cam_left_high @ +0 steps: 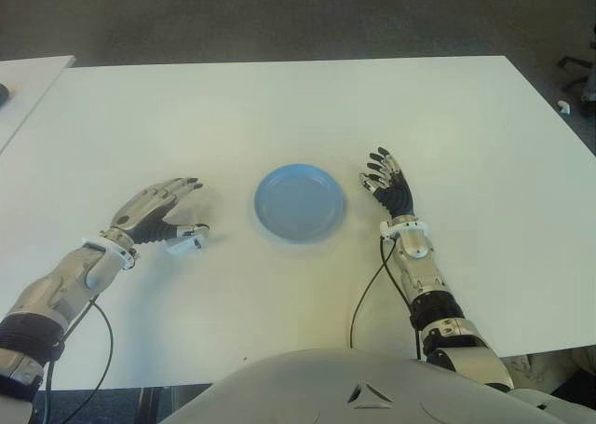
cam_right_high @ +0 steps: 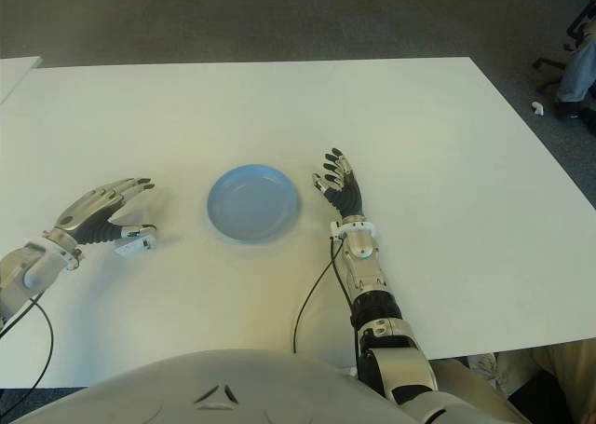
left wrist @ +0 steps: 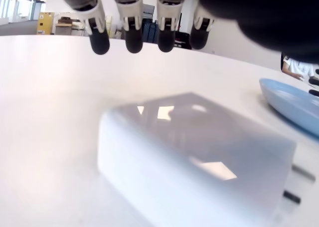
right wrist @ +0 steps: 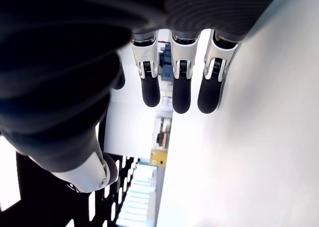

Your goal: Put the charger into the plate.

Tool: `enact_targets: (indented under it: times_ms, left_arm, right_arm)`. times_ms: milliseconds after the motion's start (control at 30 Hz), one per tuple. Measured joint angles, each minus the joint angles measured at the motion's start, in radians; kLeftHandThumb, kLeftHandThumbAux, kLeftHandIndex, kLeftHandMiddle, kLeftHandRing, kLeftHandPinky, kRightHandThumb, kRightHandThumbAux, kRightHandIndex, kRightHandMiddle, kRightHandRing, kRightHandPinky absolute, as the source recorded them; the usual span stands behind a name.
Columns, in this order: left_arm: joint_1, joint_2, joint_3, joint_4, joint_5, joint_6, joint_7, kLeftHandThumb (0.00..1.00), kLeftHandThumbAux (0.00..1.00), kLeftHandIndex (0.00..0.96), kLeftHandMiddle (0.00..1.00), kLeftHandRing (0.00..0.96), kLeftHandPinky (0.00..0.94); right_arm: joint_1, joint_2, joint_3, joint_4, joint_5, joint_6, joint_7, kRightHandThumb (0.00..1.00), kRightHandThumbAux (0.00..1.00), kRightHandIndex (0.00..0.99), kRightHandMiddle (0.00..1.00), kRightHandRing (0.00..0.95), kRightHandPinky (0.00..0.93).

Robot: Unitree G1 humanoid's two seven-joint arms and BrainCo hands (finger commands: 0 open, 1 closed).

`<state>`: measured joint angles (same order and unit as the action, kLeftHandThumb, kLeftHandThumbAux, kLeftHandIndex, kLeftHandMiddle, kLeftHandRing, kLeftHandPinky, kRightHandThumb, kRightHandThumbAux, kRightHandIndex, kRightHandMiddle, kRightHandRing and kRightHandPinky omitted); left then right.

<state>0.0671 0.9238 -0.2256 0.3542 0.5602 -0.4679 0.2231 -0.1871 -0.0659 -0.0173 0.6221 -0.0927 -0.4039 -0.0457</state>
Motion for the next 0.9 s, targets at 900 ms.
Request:
enact_targets:
  times_ms: [900]
  left_arm:
    - [0.002,-0.094,0.056,-0.006,0.076,0.009,0.037,0.383,0.189,0.000,0.000,0.000,0.062]
  right_arm:
    - [-0.010,0.002,-0.001,0.008,0.001,0.005,0.002,0.583,0.731,0.042,0.164,0.179,0.226]
